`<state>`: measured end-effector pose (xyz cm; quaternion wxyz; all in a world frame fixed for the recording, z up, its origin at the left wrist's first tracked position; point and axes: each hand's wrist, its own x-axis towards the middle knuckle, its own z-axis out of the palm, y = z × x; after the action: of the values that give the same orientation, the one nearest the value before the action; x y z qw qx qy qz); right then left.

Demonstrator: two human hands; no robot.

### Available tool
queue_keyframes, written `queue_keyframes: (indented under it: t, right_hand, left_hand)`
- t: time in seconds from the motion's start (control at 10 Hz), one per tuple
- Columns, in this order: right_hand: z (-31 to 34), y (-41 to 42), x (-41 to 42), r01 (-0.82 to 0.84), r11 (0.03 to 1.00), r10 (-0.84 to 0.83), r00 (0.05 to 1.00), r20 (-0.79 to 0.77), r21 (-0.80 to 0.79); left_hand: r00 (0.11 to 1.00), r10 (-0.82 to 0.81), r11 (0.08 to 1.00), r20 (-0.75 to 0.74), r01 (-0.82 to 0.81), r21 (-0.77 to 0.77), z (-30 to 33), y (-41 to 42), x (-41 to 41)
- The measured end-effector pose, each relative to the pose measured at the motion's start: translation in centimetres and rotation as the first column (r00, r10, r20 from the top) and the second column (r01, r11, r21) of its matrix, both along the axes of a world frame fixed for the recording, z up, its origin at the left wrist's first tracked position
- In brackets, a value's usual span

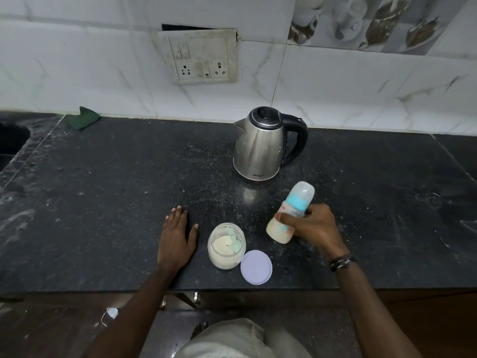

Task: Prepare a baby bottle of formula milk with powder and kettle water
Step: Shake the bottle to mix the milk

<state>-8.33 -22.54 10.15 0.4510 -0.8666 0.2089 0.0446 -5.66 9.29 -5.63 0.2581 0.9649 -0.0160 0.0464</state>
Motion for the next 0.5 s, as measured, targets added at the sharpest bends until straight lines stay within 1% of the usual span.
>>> queue_keyframes:
  t: [0.1,0.2,0.3,0.4,0.5]
  right_hand:
    - [-0.33,0.02,-0.04,0.007,0.994,-0.005,1.0,-0.017,0.111]
    - [-0.4,-0.26,-0.15,-0.021,0.999,0.021,1.0,-0.008,0.044]
    - [-0.46,-0.22,0.1,0.005,0.989,0.0,0.999,-0.036,0.145]
    - [-0.4,-0.03,0.24,-0.067,0.996,0.065,0.998,0.024,0.063]
    - [-0.02,-0.14,0.37,-0.021,0.994,0.024,0.999,-0.024,0.111]
  left_hand:
    - [1.0,-0.001,1.0,-0.005,0.001,-0.008,-0.09,0.06,-0.09]
    - [1.0,-0.002,1.0,-0.002,0.002,-0.003,-0.07,0.03,0.0]
    - [1.0,-0.002,1.0,-0.005,0.002,0.002,-0.13,0.0,-0.1]
    - [1.0,-0.002,1.0,-0.002,0.002,0.002,-0.08,0.05,0.03]
    - [1.0,0.0,1.0,-0.011,0.0,0.008,-0.09,0.0,-0.06]
